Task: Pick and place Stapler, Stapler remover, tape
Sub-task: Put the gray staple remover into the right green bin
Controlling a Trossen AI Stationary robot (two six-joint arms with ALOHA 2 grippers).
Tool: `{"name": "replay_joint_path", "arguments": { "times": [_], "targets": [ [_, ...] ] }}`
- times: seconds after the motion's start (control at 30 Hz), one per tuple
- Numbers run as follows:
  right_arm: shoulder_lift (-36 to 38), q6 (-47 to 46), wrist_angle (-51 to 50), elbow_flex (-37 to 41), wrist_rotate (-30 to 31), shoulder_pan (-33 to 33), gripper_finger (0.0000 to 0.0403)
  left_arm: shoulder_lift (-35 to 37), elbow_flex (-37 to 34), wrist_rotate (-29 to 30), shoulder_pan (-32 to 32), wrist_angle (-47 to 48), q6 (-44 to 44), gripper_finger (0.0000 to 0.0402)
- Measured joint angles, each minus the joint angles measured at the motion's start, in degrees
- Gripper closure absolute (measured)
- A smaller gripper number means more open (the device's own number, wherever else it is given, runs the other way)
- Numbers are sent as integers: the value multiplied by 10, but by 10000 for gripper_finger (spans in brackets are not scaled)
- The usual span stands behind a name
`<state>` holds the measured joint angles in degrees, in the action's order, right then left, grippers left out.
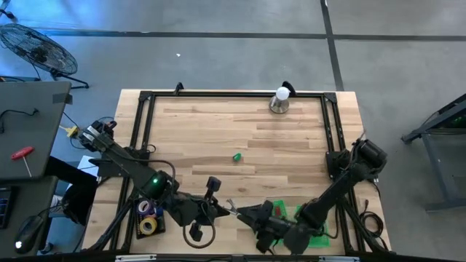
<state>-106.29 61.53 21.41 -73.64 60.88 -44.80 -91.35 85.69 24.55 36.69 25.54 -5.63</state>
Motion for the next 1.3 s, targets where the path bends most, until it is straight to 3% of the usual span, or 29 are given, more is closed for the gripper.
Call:
{"name": "replay_joint_path", "arguments": {
  "times": [0.23,0.67,1.23,1.3],
  "targets": [
    [-21,-54,-100,-70,1,2,151,0,0,-5,0,4,10,401],
    [-22,-118,-152,-74,-9,38,163,0,0,-12,0,4,14,402],
    [-22,-143,-143,-74,-13,34,361,0,0,-17,0,6,17,402],
    [-22,-146,-143,-74,-12,34,365,0,0,-19,0,6,18,402]
  ]
}}
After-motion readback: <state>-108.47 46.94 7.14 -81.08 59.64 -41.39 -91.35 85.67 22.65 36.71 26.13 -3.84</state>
